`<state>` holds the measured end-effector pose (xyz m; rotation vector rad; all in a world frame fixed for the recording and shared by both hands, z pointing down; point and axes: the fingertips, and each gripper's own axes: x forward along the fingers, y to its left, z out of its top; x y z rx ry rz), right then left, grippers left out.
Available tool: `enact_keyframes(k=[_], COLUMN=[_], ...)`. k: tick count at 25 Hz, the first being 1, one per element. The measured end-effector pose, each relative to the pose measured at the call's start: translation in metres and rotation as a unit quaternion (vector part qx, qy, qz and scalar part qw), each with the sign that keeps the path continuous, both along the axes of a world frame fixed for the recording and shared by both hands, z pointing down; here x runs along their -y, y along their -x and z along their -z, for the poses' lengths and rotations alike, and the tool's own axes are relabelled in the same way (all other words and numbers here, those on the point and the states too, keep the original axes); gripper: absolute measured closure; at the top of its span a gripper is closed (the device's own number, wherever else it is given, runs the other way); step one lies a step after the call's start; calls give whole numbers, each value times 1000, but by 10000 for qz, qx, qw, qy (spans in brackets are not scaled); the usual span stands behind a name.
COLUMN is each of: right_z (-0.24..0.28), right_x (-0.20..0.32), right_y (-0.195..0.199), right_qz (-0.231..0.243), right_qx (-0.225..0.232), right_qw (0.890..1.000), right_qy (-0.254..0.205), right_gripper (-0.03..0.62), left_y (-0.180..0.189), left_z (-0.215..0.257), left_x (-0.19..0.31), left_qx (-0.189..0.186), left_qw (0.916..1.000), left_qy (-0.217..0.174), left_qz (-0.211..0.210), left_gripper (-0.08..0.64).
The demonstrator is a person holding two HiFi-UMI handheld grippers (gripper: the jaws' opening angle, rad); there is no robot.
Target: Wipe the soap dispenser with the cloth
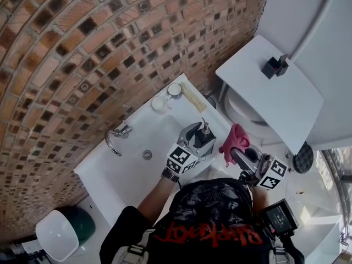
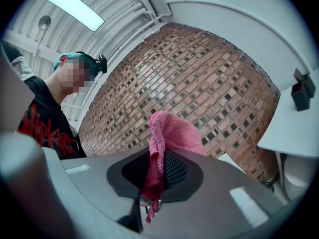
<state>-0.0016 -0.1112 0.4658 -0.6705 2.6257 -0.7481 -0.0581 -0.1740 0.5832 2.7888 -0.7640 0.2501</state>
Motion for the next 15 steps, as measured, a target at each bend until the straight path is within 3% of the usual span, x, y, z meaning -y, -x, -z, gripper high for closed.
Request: enact_keyframes(k=[4, 10, 15], right_z=[-4, -16, -26], right_x=[7, 11, 9], right_y=[-2, -11, -34], right_qz=[-51, -244, -535], right_qx=[-28, -144, -241], right_qw=[10000, 9993, 9974], right_qy=[63, 241, 415], right_gripper=[554, 554, 554], left_y=[2, -15, -26], left_z=[-46, -124, -159], left_x=[35, 78, 118], left_qx=[181, 694, 738], left_qw=[9984, 9944, 9923], left_qy=[342, 702, 821], left_qz=[406, 384, 570], left_gripper=[238, 238, 239])
